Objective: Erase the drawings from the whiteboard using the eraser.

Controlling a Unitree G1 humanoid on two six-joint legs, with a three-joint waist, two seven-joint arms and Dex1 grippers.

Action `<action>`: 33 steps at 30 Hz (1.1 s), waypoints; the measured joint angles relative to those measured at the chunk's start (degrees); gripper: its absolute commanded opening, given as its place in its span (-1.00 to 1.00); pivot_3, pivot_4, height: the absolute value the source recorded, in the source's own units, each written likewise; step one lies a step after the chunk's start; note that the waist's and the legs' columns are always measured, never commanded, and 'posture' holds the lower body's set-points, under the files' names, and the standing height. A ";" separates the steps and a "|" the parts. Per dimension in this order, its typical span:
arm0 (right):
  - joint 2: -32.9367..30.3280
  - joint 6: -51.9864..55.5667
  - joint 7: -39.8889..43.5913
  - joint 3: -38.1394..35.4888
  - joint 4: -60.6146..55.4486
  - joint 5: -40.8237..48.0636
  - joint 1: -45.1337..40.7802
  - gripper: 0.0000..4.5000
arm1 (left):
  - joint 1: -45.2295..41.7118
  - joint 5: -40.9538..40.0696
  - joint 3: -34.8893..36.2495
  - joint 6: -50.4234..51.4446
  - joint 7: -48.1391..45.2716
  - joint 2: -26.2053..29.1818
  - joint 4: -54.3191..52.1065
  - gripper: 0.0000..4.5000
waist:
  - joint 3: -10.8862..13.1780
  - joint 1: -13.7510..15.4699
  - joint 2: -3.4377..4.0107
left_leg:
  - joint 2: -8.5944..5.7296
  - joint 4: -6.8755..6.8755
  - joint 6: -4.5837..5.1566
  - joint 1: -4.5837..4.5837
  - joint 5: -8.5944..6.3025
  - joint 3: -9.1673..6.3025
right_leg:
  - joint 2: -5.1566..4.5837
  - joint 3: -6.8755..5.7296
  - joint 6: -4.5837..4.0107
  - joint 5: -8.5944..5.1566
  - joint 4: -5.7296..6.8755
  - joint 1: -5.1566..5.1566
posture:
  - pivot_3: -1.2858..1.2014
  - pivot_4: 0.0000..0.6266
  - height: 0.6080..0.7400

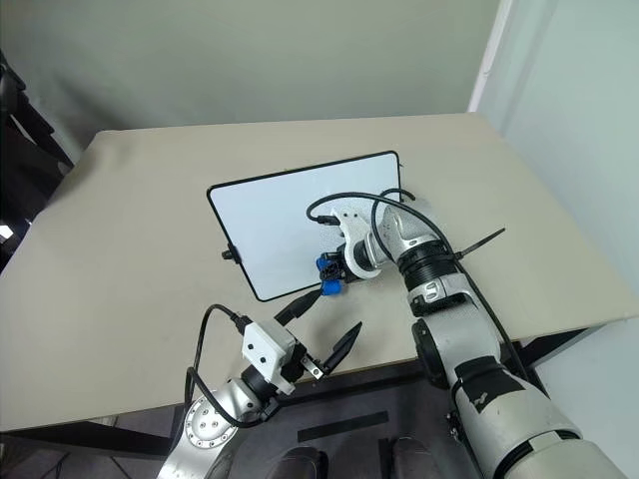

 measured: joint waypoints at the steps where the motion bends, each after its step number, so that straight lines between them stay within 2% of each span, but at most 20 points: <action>1: -0.10 -0.28 0.00 -0.30 1.00 -0.01 -0.21 -0.49 | 0.00 0.00 0.00 -0.01 0.01 0.00 0.00 1.00 | 0.00 -0.01 -0.01 | 0.00 0.00 0.00 0.00 0.00 0.00 | 0.00 0.00 0.00 0.00 0.03 0.01 | 0.03 -0.52 0.85; 16: -1.65 -8.03 -0.11 -4.50 12.85 -0.28 -2.51 -0.49 | -0.09 0.02 0.03 -0.08 0.01 -0.01 0.01 1.00 | 0.01 -0.03 0.00 | 0.00 -0.01 0.01 0.03 0.00 0.00 | 0.01 0.00 -0.30 0.18 0.15 -0.01 | 0.03 -0.52 0.85; 25: -5.08 -10.87 -1.62 -7.56 15.68 -0.38 -4.79 -0.49 | -0.29 0.02 0.04 -0.17 -0.04 0.00 0.48 1.00 | 0.15 -0.05 0.03 | 0.00 0.01 -0.01 -0.01 -0.01 0.03 | 0.01 0.00 -0.35 0.22 0.15 -0.02 | 0.03 -0.52 0.85; 29: -5.27 -11.30 -1.66 -7.89 15.69 -0.46 -4.86 -0.49 | -0.74 0.01 0.03 -0.22 -0.14 -0.01 0.49 1.00 | 0.14 -0.34 0.02 | 0.01 0.07 0.36 0.04 0.22 0.03 | 0.01 0.00 0.06 0.48 0.16 -0.02 | 0.03 -0.52 0.85; 33: -3.21 -10.48 -1.27 -6.93 15.65 -0.51 -4.84 -0.49 | -0.82 0.01 0.02 -0.27 -0.18 -0.01 0.61 1.00 | 0.14 -0.64 0.02 | 0.06 0.07 0.42 0.09 0.24 0.01 | 0.10 0.00 0.11 0.50 0.13 -0.07 | 0.03 -0.52 0.85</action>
